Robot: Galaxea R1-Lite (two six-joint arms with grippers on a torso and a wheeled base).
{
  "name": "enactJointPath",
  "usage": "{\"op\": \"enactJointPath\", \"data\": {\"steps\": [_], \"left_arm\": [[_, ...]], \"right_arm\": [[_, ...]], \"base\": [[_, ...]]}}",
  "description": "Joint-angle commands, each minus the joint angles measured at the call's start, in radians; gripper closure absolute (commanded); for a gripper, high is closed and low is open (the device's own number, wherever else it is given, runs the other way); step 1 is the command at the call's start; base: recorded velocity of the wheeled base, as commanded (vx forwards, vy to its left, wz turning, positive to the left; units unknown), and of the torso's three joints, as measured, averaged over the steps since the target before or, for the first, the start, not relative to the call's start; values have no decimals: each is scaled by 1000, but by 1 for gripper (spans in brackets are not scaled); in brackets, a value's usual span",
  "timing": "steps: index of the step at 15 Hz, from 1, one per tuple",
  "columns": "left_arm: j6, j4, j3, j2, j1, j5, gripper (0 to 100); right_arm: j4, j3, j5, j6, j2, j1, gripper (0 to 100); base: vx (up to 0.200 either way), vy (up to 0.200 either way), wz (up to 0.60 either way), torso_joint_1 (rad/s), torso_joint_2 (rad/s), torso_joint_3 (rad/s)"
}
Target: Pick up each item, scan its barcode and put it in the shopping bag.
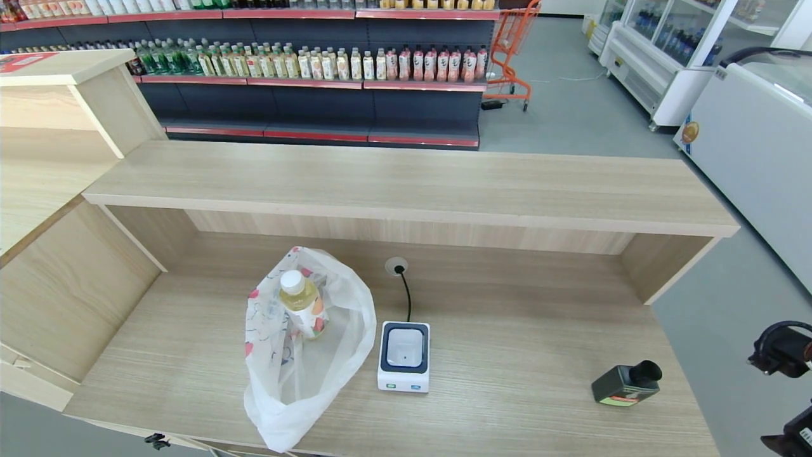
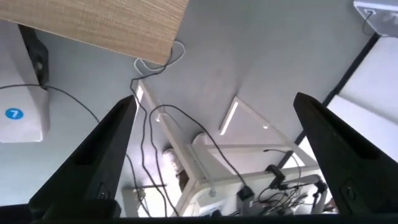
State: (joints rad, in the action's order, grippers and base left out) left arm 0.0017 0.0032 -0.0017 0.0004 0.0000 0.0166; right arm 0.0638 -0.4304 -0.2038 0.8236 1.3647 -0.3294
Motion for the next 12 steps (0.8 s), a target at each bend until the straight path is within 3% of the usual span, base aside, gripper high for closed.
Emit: {"op": "enactJointPath", "data": {"steps": [1, 3, 6, 9, 12], "left_arm": [[0, 0, 0, 0, 0, 0, 0], [0, 0, 0, 0, 0, 0, 0], [0, 0, 0, 0, 0, 0, 0], [0, 0, 0, 0, 0, 0, 0], [0, 0, 0, 0, 0, 0, 0]], "right_arm": [[122, 29, 17, 54, 162, -17, 0], [229, 61, 75, 75, 243, -13, 0], [278, 70, 175, 134, 323, 6, 0], [309, 48, 340, 134, 398, 47, 0], [403, 42, 382, 141, 479, 55, 0]], "base": [[0, 0, 0, 0, 0, 0], [0, 0, 0, 0, 0, 0], [0, 0, 0, 0, 0, 0], [0, 0, 0, 0, 0, 0], [0, 0, 0, 0, 0, 0]]}}
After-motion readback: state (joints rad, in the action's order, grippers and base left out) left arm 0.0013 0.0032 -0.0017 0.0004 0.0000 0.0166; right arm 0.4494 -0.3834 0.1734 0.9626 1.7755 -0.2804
